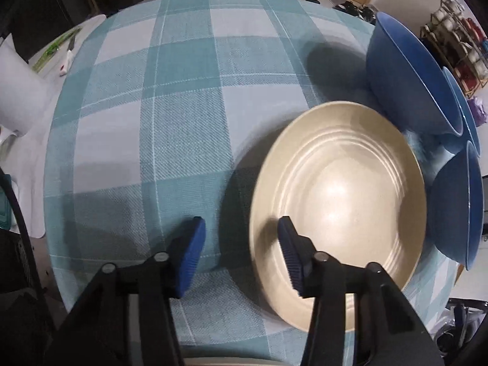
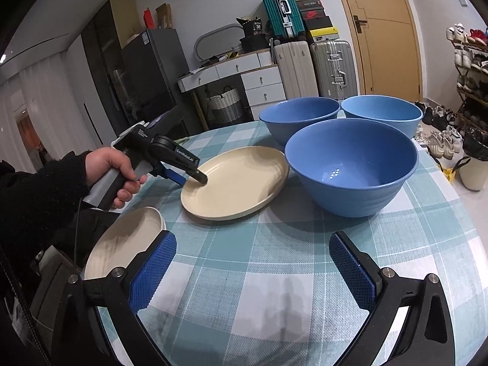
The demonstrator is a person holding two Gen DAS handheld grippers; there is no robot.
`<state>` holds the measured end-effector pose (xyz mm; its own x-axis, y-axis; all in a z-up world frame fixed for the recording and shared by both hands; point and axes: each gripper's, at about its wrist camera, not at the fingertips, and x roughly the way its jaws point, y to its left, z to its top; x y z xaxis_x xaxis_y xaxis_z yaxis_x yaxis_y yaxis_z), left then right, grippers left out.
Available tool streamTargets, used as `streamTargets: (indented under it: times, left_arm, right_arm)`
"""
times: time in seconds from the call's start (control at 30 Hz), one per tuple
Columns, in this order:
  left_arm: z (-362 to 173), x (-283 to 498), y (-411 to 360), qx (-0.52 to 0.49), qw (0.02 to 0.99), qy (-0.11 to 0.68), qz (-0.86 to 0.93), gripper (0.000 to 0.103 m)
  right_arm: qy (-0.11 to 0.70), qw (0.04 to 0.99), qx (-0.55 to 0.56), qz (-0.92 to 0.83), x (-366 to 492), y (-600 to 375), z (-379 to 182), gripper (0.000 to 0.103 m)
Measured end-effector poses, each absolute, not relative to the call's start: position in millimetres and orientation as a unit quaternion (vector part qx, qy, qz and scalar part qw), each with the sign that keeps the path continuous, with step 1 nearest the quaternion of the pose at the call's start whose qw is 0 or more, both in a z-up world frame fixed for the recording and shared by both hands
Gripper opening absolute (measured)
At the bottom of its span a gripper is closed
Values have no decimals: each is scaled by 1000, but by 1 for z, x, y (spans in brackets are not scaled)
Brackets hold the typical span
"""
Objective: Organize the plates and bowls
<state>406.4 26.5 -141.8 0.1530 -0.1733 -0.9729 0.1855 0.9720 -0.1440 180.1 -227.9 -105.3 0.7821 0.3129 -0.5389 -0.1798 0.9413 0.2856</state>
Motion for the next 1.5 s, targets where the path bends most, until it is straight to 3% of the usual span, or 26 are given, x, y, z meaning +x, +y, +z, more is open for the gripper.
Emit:
streamTargets:
  times: [0.17,0.3,0.4,0.83,1.23,1.5]
  left_arm:
    - [-141,400,27,19,753,645,-126,41]
    - [-138,405,29,-5,743,653,-144,16]
    - [-136,399,24,10,742,652,-153,9]
    - [-131,398,17,20,750,648,-126,10]
    - [-120,398,64,15,765,640,-76,10]
    - [-127,390,101,-11,768,638,-53,14]
  right_arm:
    - [302,938,111,132,179,-227,-102,102]
    - [297,940,109,130,178,-228,-99,102]
    - [295,941,109,129,176,-229,-99,102]
    - [287,945,92,129,173,-221,-88,102]
    - [239,957,30,161,202,-190,-24,102]
    - [344,893,158,244,297,-181,23,102]
